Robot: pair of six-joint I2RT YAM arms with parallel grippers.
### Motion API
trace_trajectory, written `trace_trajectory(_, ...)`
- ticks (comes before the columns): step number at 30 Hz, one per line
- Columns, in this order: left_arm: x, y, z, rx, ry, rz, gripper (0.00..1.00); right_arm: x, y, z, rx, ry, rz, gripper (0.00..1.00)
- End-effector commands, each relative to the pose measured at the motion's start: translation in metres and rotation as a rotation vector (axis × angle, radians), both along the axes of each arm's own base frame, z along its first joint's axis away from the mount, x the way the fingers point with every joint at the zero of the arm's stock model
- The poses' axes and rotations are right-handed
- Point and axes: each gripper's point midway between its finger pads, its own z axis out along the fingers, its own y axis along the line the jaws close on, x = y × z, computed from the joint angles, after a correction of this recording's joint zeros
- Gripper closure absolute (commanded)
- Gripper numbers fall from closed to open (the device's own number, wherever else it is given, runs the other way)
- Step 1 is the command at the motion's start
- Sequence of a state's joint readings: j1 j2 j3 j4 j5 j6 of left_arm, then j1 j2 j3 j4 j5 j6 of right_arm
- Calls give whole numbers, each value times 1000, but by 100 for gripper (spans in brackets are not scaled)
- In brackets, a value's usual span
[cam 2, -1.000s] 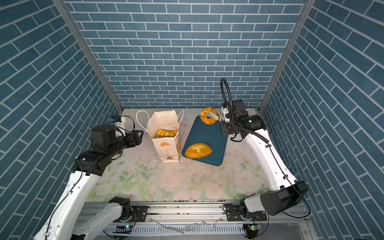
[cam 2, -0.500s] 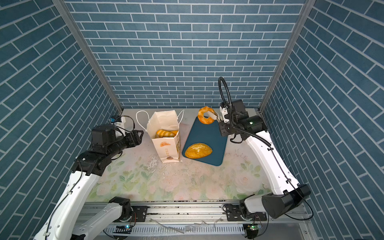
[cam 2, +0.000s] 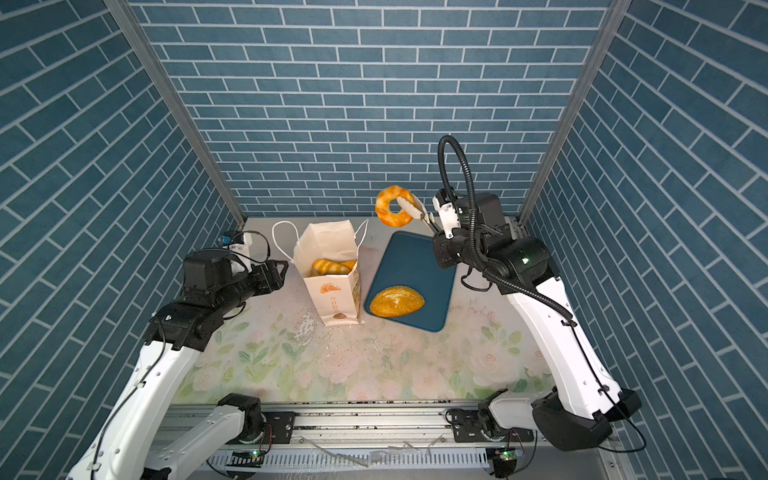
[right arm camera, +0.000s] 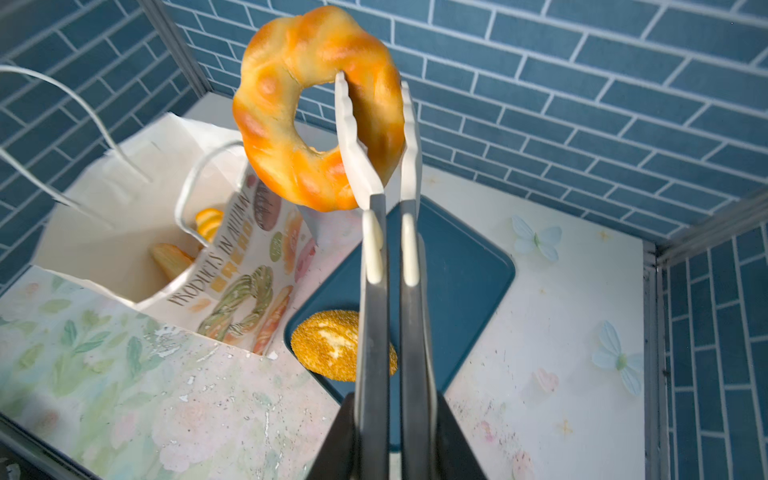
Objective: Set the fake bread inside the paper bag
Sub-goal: 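Carry the orange ring in the right tongs over the paper bag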
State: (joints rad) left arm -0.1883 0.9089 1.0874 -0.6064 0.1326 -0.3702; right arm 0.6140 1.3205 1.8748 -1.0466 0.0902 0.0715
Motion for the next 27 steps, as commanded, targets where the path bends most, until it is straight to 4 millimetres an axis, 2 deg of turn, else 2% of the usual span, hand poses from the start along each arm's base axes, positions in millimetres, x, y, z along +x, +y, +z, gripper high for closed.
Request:
trace_trajectory(1,1,-2,0,-8,-8,-5,24,-1,18,42,25,-140,65,89)
trace_trajectory(4,0,-1,0,-10,-8,0,24,-4,41,50,19,-168,137,89)
trace_trajectory(7,0,-1,-1,-11,-7,2,24,-7,67,50,-15,-177,210,89)
trace_trajectory(10,0,0,-1,-13,-7,7,24,-14,95,41,-74,-174,295,89)
trace_trajectory(14,-2,1,-2,-10,-7,12,24,-18,121,14,-186,-146,369,89)
trace_trajectory(20,-1,2,-4,-6,-1,15,24,-15,137,-22,-317,-90,399,89)
trace_trajectory(27,-2,2,-4,2,0,10,24,-14,144,-43,-370,-53,414,88)
